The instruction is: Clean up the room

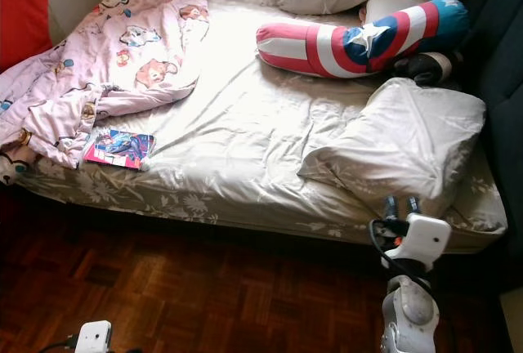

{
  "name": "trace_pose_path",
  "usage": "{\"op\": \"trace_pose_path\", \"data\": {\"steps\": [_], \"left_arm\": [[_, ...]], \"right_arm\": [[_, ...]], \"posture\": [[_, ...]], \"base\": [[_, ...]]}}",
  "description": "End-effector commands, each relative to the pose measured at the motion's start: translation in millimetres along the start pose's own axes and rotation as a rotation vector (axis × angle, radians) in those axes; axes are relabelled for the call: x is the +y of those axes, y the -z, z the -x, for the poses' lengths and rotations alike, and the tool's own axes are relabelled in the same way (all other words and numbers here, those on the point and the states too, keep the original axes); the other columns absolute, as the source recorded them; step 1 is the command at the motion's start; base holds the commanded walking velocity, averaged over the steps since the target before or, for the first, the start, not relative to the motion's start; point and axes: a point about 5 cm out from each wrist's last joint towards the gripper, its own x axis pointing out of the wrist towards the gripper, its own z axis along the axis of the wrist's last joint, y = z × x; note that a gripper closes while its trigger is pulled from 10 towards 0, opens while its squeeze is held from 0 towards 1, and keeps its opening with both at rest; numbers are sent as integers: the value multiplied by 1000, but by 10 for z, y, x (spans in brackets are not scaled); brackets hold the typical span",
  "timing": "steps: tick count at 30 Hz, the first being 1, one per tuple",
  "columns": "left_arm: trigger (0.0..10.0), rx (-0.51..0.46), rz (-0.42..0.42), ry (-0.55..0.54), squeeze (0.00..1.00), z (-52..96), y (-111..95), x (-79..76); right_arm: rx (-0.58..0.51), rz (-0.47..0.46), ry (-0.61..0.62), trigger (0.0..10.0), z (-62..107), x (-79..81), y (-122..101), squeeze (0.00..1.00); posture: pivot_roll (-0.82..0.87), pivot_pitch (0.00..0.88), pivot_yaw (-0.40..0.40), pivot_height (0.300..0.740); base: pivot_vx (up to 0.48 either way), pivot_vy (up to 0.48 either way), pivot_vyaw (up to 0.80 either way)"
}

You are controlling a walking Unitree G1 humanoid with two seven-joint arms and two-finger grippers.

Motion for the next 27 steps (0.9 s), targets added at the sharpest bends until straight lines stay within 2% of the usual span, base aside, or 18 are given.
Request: {"op": "trace_pose_path", "data": {"steps": [1,6,13,15,16,17,18,20,23,27], "left_arm": [[10000,43,-19,8,0,29,100,13],[10000,43,-27,12,0,40,113,25],[10000,45,-32,18,0,46,127,26],[10000,45,-34,20,0,47,127,25],[10000,45,-34,21,0,48,129,25],[10000,45,-34,22,0,48,130,23],[10000,45,-34,22,0,47,130,21],[10000,45,-33,21,0,47,130,21],[10000,46,-33,22,0,47,129,23],[10000,44,-31,20,0,45,125,23]], "right_arm": [[-2,7,26,10000,28,-43,-24,0],[-34,-12,24,10000,59,40,-155,0],[-42,5,69,10000,86,16,-211,0],[-38,80,161,10000,79,-77,-255,0],[-13,216,268,10000,82,-199,-258,0],[26,291,399,10000,105,-348,-245,0],[58,285,492,10000,134,-453,-225,0],[77,285,554,10000,156,-534,-212,0],[77,319,534,10000,139,-517,-227,0],[79,325,585,10000,153,-544,-239,0]], "posture": [[39,155,-38,740],[33,160,-35,740],[33,160,-35,740],[34,165,-38,740],[34,165,-38,740],[33,168,-39,740],[37,171,-40,740],[37,171,-40,740],[32,176,-38,740],[38,180,-41,740]], "base": [[0,0,0],[0,0,0],[0,0,0],[0,0,0],[0,0,0],[0,0,0],[0,0,0],[0,0,0],[0,0,0],[0,0,0]]}}
